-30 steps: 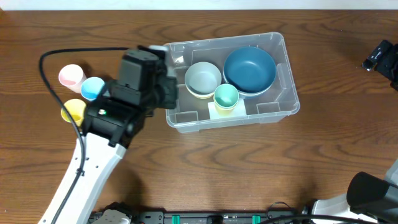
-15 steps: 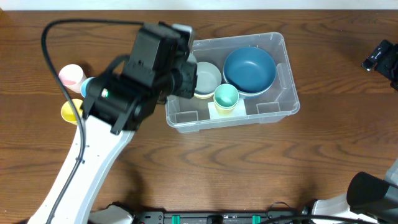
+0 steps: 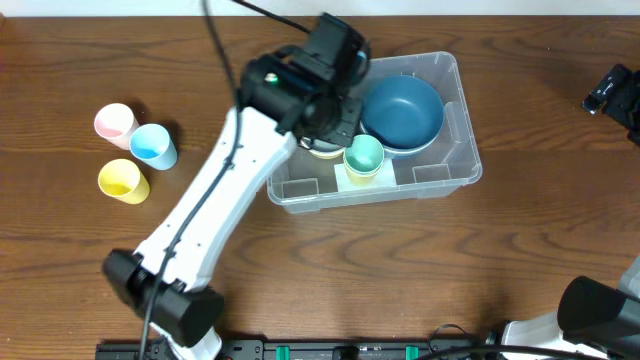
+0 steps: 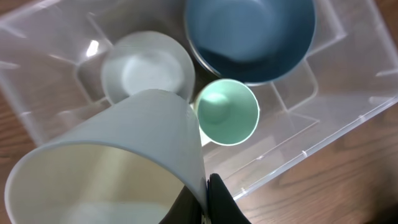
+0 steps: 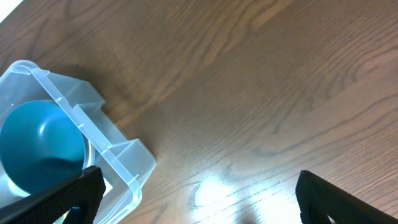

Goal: Pack container
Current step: 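Carry the white cup into the container onto the green cup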

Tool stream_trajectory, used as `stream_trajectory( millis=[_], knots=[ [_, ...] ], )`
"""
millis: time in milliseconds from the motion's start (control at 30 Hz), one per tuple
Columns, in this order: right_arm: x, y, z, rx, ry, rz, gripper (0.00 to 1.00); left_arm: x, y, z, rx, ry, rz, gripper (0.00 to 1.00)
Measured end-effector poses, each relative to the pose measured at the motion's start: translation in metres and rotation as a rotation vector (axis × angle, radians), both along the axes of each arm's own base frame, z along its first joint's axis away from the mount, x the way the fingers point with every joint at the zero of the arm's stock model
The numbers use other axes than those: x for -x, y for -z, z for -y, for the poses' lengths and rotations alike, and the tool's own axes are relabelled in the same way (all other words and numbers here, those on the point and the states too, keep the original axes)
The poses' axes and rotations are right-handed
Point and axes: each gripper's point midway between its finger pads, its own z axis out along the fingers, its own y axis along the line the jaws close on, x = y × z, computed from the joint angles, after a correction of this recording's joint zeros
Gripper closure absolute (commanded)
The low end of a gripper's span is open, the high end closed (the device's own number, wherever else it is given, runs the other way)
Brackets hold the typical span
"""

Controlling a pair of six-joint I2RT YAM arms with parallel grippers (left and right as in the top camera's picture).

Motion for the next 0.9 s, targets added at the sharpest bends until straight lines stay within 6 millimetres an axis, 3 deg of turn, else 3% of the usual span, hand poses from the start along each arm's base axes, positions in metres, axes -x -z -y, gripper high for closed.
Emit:
stream_trajectory(
  millis=[467, 667, 733, 900],
  knots=[
    [0.000, 0.000, 0.000, 0.000, 0.000, 0.000, 0.01, 0.027, 0.050, 0.055, -0.090, 0.182, -0.077, 0.94],
    [0.000, 0.000, 0.000, 0.000, 0.000, 0.000, 0.01, 0.027, 0.081, 0.062, -0.156, 0.202, -0.119, 0.93],
    [0.000, 0.000, 0.000, 0.000, 0.000, 0.000, 0.01, 0.025, 0.088, 0.062, -0.173, 0.207, -0.127, 0.86],
    [0.000, 0.000, 0.000, 0.000, 0.000, 0.000, 0.01, 0.019, 0.091, 0.064, -0.184, 0.229, -0.103, 0.39]
  ],
)
